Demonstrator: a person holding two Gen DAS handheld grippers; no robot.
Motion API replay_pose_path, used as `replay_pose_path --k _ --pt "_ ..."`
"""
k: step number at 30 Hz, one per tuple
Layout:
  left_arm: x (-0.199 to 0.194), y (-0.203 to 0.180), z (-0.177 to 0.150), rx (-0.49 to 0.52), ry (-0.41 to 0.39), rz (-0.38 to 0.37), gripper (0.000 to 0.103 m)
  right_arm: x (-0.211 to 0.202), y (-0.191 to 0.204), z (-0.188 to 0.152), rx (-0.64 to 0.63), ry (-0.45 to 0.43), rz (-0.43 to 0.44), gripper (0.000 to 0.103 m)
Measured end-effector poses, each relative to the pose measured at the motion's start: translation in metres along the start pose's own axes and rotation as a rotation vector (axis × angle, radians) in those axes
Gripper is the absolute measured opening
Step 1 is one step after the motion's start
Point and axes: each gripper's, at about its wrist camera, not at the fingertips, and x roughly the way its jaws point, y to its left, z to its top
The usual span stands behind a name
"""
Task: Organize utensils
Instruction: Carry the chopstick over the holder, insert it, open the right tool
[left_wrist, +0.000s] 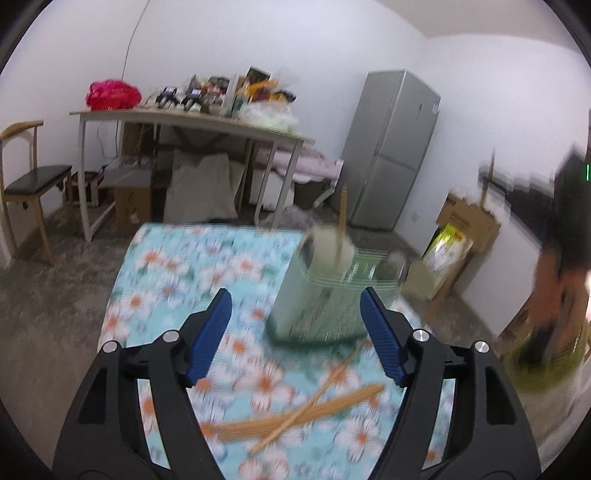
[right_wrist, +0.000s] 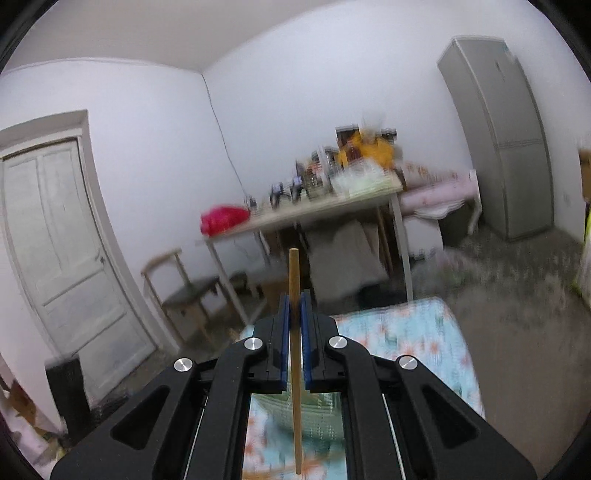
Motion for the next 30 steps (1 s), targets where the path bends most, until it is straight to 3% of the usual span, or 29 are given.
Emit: replay_pose_path --k 6,12,18,25,26,28,30 --pt "-0.001 0.003 -0.040 -0.009 0.078 0.027 0.077 0.022 0.013 0.029 -0.048 -0.119 -0.042 0.006" --pt "-0.003 -0.009 -0.053 0.033 0.084 0.042 0.086 0.062 0.020 0.025 -0.095 -0.144 -0.070 0.006" --pt "-0.002 -0.021 -0.059 0.071 0.090 0.044 0.089 0.108 0.023 -0.007 -0.154 -0.076 -0.106 0.006" --pt "0.003 -0.020 -0.062 0.056 0.106 0.040 0.090 0.143 0.013 -0.040 -0.184 0.117 -0.131 0.008" --pt "0.003 -0.019 -0.062 0.053 0.108 0.040 0.090 0.143 0.013 -0.040 -0.194 0.129 -0.143 0.010" --pt "0.005 -0.018 -0.063 0.040 0.114 0.039 0.090 0.139 0.012 -0.038 -0.195 0.131 -0.151 0.029" --pt "0.006 -0.017 -0.063 0.032 0.116 0.037 0.090 0.129 0.009 -0.031 -0.181 0.106 -0.154 0.039"
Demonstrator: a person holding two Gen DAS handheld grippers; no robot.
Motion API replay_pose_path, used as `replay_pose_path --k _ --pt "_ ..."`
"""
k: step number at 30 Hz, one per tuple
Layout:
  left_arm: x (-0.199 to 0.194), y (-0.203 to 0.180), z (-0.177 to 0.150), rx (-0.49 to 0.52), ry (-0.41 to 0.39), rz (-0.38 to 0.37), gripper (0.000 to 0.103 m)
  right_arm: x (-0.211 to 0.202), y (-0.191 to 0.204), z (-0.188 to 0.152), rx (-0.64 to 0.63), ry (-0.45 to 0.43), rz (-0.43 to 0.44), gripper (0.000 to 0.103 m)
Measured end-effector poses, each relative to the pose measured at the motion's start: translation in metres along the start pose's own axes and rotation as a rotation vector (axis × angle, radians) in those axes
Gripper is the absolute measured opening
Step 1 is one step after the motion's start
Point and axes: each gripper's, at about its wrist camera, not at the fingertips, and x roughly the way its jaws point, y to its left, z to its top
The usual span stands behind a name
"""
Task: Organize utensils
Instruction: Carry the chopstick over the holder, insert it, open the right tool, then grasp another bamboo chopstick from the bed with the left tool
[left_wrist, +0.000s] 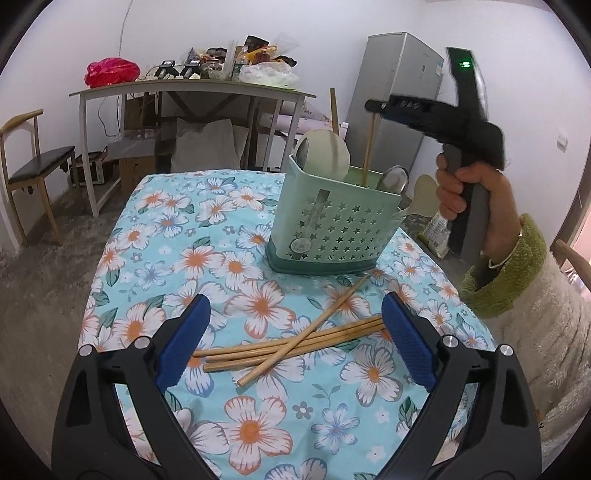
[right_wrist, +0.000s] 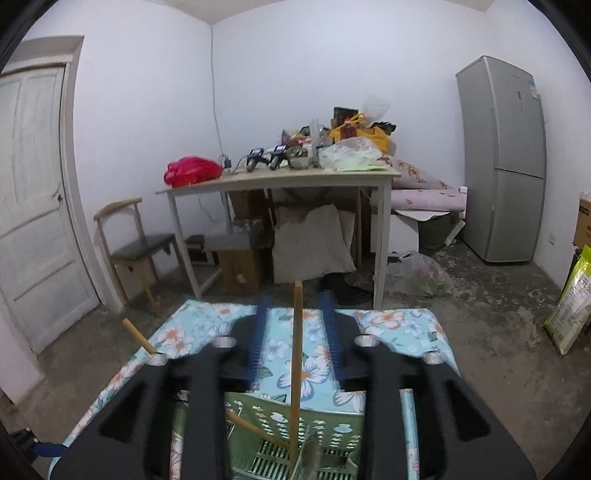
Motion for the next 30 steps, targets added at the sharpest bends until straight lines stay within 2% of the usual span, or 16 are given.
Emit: replay_pose_path --k 4,11,14,18,21,30 --pt "0.002 0.001 0.000 -0.003 0.004 0.000 0.090 -0.022 -0.010 0.010 0.020 -0.056 -0.008 0.048" --pt "0.004 0.001 0.000 -0.012 0.021 0.004 0.090 -0.079 -0.027 0.015 0.087 -0.148 0.025 0.050" --pt "0.008 0.005 0.000 -0.024 0.030 0.011 0.090 -0.099 -0.031 0.006 0.094 -0.142 0.065 0.051" --pt "0.011 0.011 -0.001 -0.050 0.046 0.017 0.090 -0.109 -0.030 -0.020 0.103 -0.060 0.127 0.052" --pt "0.014 0.016 -0.002 -0.057 0.055 0.034 0.090 -0.106 -0.032 -0.049 0.150 0.039 0.158 0.052" --pt "0.026 0.023 -0.008 -0.065 0.094 0.061 0.090 -0.059 -0.052 -0.164 0.410 0.463 0.118 0.052"
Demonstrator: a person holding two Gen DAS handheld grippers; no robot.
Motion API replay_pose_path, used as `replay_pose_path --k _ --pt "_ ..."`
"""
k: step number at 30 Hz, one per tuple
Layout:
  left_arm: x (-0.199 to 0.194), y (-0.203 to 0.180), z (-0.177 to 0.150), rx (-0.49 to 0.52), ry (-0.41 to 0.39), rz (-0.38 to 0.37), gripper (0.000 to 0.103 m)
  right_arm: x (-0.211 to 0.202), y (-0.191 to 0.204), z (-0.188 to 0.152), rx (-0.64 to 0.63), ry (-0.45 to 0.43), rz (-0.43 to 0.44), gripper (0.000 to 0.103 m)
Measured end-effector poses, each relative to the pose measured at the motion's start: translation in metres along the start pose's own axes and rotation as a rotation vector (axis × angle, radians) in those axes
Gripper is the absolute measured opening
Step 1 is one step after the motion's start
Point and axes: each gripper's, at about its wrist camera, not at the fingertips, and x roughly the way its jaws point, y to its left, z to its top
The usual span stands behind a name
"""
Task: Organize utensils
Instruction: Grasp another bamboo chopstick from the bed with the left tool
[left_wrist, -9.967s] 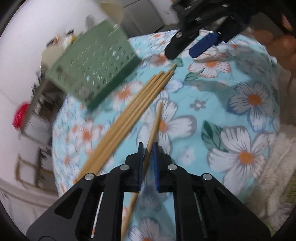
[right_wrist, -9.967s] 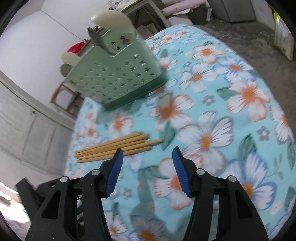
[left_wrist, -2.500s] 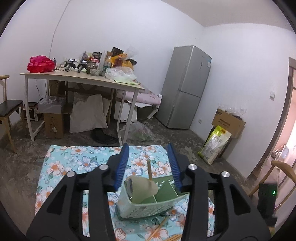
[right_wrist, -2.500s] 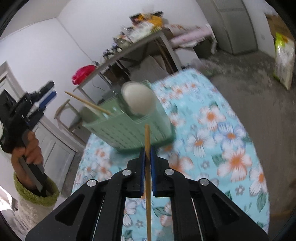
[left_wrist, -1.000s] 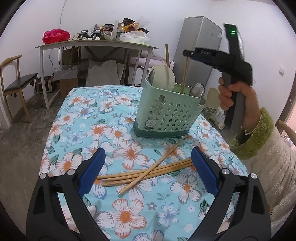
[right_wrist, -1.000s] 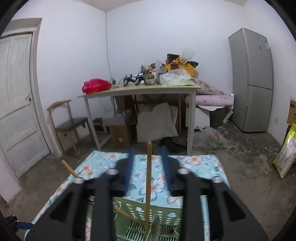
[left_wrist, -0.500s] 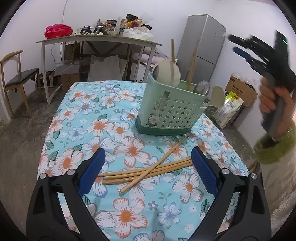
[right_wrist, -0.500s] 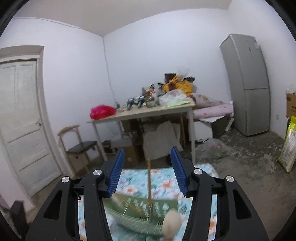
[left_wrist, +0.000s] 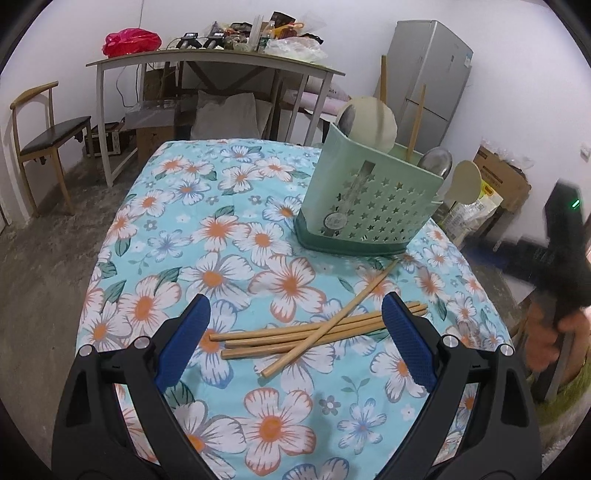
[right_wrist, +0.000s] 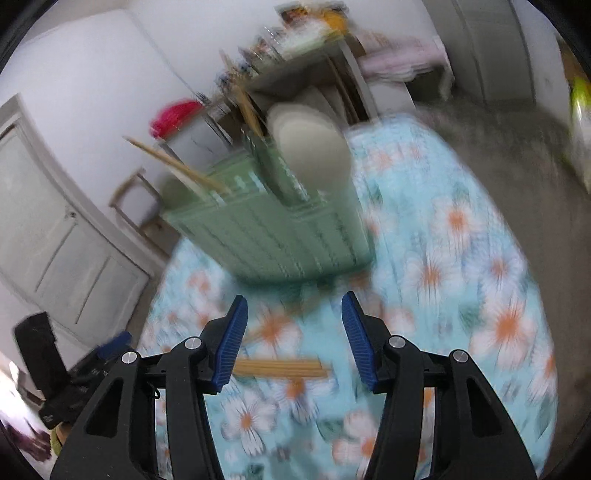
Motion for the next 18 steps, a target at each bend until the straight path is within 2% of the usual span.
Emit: replay_pose_path --k 4,11,16,18 --pt "0.010 -0.010 0.005 0.052 0.011 -0.014 0.090 0.023 -0.018 -0.018 0.079 0.087 -0.039 0.052" --pt "0.047 -0.059 0.016 0.243 0.101 -0.112 0.090 0.030 -0.033 -0.025 0.119 0.107 -0.058 0.052" --pt "0.085 -0.096 0.022 0.386 0.170 -0.144 0.070 0.032 -0.044 -0.027 0.144 0.119 -0.052 0.052" --pt "0.101 -0.107 0.025 0.429 0.206 -0.154 0.058 0.032 -0.045 -0.028 0.148 0.118 -0.044 0.052"
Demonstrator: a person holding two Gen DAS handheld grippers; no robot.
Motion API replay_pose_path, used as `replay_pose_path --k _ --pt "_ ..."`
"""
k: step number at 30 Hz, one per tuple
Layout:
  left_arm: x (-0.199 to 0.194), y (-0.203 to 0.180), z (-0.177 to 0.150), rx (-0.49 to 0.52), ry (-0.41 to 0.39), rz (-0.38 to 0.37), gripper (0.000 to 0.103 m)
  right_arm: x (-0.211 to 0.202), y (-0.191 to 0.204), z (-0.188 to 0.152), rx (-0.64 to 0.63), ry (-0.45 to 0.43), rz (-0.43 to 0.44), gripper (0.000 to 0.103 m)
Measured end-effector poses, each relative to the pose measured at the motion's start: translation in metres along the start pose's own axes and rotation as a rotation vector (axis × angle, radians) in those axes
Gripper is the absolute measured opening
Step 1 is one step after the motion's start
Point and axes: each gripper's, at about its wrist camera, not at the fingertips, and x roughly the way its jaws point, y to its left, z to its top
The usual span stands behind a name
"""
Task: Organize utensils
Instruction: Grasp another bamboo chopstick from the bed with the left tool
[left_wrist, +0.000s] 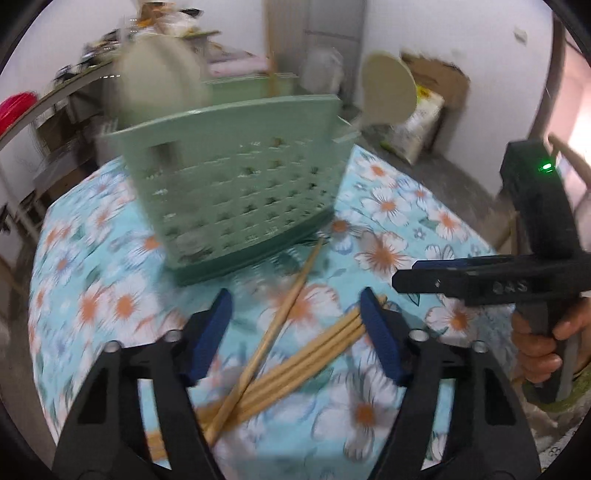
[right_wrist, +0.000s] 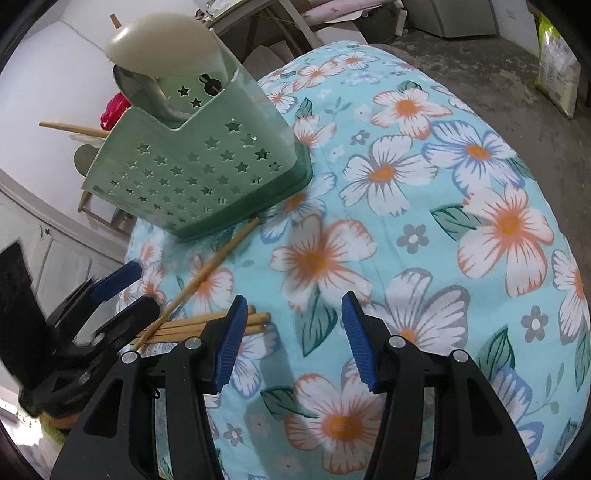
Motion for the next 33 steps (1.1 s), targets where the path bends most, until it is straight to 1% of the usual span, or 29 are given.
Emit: replay_pose_path --k 1,3,8,13,15,16,18,20,23,26,30,33 --pt "0.009 -0.003 0.005 0.020 0.018 -0.004 0.056 0.000 -0.001 0.000 0.001 0.000 0.004 0.052" --pt "0.024 -0.008 0.012 0.051 0.052 -0.008 0.046 0.000 -0.003 -0.001 0.003 -0.001 0.012 0.052" --pt "0.063 -0.013 0.022 0.112 0.138 0.018 0.032 0.001 -0.004 0.000 0.002 -0.001 0.022 0.052" --pt "0.079 -0.015 0.025 0.113 0.165 0.022 0.022 0.000 -0.005 -0.002 0.003 -0.001 0.029 0.052" --pt "0.080 -0.015 0.026 0.101 0.165 0.021 0.012 0.000 -0.005 -0.002 0.002 -0.002 0.030 0.052" --pt "0.080 -0.015 0.027 0.098 0.166 0.019 0.011 0.001 -0.005 -0.002 0.002 -0.002 0.029 0.052" --pt "0.078 -0.014 0.027 0.089 0.169 0.018 0.004 0.000 -0.005 -0.002 0.002 -0.001 0.027 0.052" --pt "0.076 -0.011 0.029 0.067 0.176 0.006 0.004 -0.001 -0.005 -0.003 0.003 -0.002 0.026 0.052" --pt "0.065 -0.009 0.029 0.056 0.166 0.007 0.004 -0.005 -0.006 -0.004 0.010 -0.004 0.029 0.052" --pt "0.047 -0.007 0.028 0.034 0.153 -0.007 0.004 -0.009 -0.005 -0.005 0.018 -0.003 0.044 0.052" --pt "0.017 -0.005 0.021 0.015 0.114 -0.014 0.004 -0.017 -0.001 -0.008 0.032 0.007 0.098 0.052" --pt "-0.008 0.005 0.010 -0.044 0.080 -0.020 0.004 -0.021 0.002 -0.014 0.041 0.028 0.143 0.052"
